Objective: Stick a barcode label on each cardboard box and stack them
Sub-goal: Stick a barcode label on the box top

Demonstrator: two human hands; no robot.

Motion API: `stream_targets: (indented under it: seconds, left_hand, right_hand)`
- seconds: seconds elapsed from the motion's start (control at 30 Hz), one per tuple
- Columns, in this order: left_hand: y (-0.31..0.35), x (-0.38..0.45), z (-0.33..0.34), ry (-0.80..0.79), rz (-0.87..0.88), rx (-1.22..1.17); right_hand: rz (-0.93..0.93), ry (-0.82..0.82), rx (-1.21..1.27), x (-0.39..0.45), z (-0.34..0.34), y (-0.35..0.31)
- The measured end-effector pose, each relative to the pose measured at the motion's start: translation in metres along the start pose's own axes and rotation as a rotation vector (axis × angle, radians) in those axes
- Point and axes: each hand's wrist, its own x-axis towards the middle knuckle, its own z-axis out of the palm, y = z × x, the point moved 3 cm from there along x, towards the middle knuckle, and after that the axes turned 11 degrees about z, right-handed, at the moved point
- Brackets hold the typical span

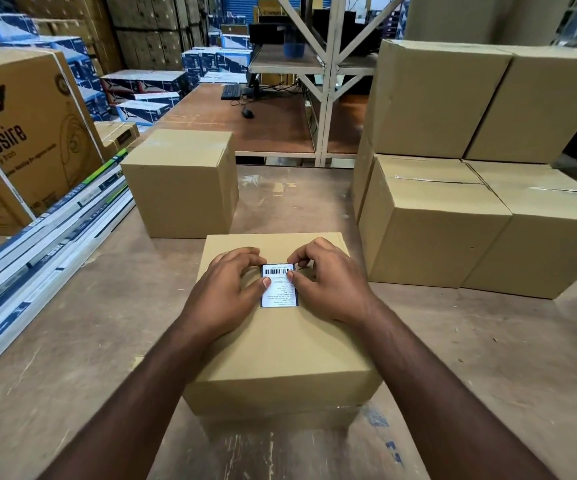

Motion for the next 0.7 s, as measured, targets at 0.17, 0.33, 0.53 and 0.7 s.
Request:
stream_targets:
  seconds: [0.17,0.33,0.53,0.7]
  left_hand:
    - [-0.002,-0.001,-0.002,0.024,0.004,-0.106]
    - [0.001,-0.002,-0.004,0.059,-0.025,-0.352]
    - [0.011,-0.007,-0.010,0.129,-0.077,-0.553]
    - [0.011,-0.007,-0.011,0.139,-0.106,-0.603]
  right_hand:
    - [-0.019,0.023,0.003,-0.002,-0.001,-0.001]
    - [-0.009,0.030,0.051,-0.002,-0.003,-0.001]
    - [0.031,-0.006,0.521,-0.003,-0.008,0.002]
    - [0.009,0.002,0.481,-0.003,-0.007,0.003]
